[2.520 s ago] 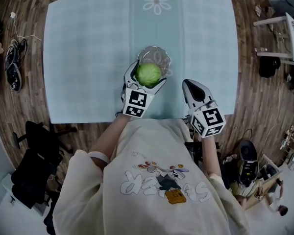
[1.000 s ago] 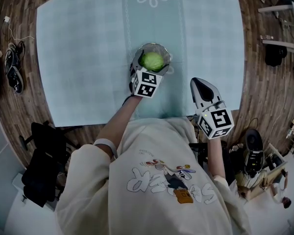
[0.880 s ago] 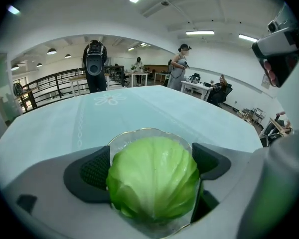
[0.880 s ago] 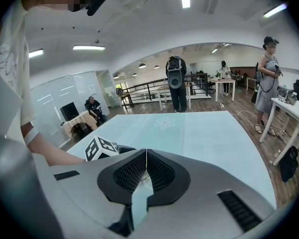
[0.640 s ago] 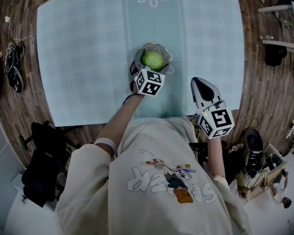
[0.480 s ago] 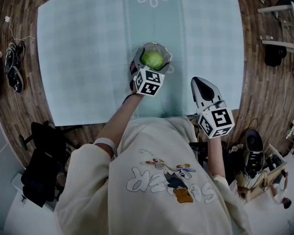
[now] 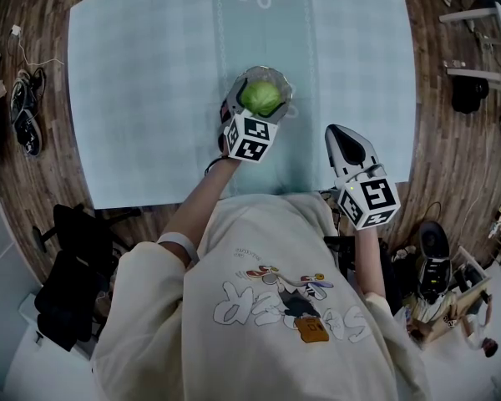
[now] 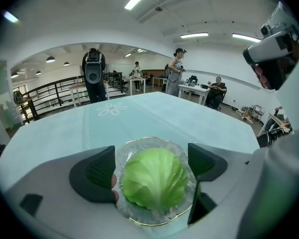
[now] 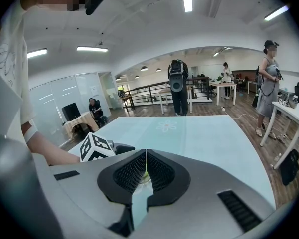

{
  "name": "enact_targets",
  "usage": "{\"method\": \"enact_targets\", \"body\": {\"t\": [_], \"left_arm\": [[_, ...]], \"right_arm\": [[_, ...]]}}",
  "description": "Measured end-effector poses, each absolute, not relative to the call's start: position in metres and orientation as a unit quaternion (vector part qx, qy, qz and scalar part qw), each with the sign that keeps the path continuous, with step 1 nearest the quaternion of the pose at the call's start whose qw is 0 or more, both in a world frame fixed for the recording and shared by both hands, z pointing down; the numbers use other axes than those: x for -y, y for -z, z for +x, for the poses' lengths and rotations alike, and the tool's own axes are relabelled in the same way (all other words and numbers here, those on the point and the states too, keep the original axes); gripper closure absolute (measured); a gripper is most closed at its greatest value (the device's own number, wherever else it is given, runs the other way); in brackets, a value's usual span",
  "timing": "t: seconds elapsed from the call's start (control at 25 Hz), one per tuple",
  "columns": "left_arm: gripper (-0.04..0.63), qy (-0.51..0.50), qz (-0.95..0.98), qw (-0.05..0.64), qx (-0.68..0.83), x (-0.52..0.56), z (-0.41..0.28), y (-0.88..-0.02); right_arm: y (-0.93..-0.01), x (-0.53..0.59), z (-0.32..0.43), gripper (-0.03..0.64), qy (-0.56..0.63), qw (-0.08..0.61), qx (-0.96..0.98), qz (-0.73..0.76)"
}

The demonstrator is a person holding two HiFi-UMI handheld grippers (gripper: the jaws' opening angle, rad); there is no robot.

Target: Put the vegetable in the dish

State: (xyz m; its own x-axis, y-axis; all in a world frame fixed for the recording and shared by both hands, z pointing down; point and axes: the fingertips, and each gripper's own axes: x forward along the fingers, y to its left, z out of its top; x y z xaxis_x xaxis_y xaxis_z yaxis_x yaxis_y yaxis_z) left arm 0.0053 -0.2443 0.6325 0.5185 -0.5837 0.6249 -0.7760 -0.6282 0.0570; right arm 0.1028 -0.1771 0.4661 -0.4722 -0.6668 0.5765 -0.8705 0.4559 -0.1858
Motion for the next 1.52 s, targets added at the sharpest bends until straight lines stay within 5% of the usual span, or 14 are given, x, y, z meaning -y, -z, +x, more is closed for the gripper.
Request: {"method": "enact_targets", "body": {"t": [0.48,1.52], "left_arm": [[0.294,-0.242,0.866,0.178,0.401,0.211,-0.007,-0.586],[0.387,-0.190,0.898,0.112,0.381,0.079,-0.079,-0.484]], "right_arm": [[-0.459,0.173,0.098,0.594,-0.219,0.209,0.831,0.467],[-0.444,0.117,0.106,0.594,-0.195,0.199,0.804,0.525]]}}
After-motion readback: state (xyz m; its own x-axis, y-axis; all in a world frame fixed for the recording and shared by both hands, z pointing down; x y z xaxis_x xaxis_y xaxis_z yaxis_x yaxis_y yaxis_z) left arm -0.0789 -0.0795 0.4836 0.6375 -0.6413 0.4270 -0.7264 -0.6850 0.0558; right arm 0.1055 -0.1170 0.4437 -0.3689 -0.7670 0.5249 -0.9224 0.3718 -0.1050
